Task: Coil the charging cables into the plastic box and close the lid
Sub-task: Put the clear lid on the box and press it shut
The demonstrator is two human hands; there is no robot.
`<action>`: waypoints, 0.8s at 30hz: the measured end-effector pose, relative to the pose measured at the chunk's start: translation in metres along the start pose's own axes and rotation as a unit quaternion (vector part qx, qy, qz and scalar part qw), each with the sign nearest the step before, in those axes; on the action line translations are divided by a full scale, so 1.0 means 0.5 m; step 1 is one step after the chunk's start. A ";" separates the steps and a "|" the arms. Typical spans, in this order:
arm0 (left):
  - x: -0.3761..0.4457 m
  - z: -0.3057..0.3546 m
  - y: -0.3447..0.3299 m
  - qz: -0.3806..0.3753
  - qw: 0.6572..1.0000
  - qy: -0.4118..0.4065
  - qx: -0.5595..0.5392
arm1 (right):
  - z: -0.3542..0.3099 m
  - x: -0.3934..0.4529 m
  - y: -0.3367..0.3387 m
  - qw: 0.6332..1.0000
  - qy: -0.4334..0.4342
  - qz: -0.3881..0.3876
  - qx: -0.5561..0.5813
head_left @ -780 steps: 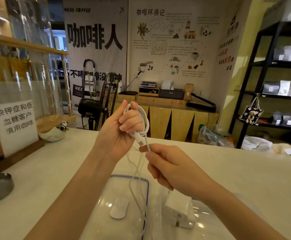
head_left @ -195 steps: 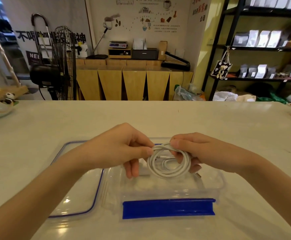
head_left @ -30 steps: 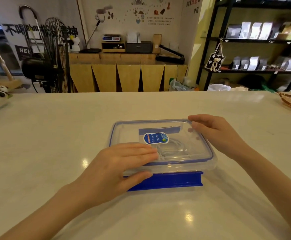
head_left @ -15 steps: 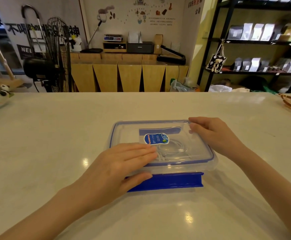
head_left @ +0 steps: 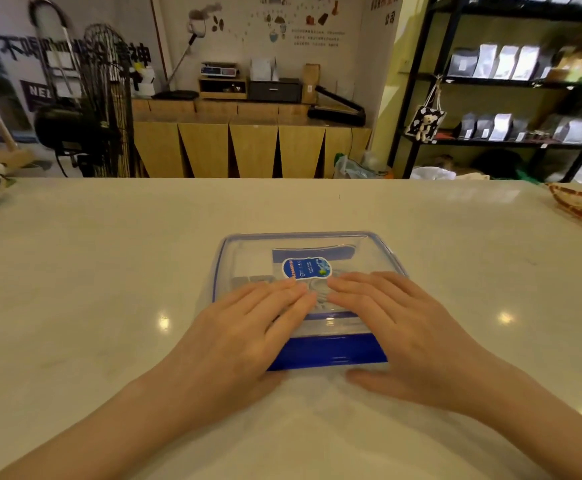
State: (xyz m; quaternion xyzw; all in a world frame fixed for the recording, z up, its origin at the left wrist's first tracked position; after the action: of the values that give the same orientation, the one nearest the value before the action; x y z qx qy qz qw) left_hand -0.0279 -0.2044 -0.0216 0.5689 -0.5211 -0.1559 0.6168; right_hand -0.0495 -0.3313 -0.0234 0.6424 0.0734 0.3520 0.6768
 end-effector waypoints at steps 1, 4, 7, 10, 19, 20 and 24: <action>-0.002 -0.002 0.005 -0.003 1.000 0.004 -0.026 | 0.001 -0.002 0.005 1.000 0.004 0.006 0.009; -0.001 -0.014 0.019 -0.034 0.996 0.016 -0.079 | 0.008 -0.004 0.023 0.997 0.000 0.009 0.081; 0.006 -0.022 0.024 -0.057 0.994 0.016 -0.093 | 0.022 0.002 0.033 0.991 -0.013 0.035 0.131; 0.009 -0.024 0.022 -0.062 0.989 0.022 -0.130 | 0.031 0.008 0.031 0.986 -0.021 0.061 0.154; 0.014 -0.036 0.025 -0.050 0.977 0.032 -0.206 | 0.021 0.001 0.032 0.984 0.015 0.152 0.089; 0.016 -0.039 0.027 -0.049 0.977 0.031 -0.204 | 0.024 0.002 0.031 0.985 0.012 0.144 0.095; 0.039 -0.055 0.035 -0.070 0.974 0.028 -0.214 | 0.047 0.025 0.042 0.969 -0.017 0.093 0.227</action>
State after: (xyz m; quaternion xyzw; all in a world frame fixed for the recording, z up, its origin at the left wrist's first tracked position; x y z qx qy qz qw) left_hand -0.0044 -0.1993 0.0079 0.4630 -0.4171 -0.2911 0.7259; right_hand -0.0354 -0.3449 0.0042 0.7892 0.0797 0.3766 0.4785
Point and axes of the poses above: each hand's wrist, its own x-axis towards the middle knuckle, its own y-axis out of the back of the hand, z = x × y, the point moved 7 cm from there along x, towards the middle knuckle, and after that the axes turned 3 degrees about y, right-handed, at the moved point
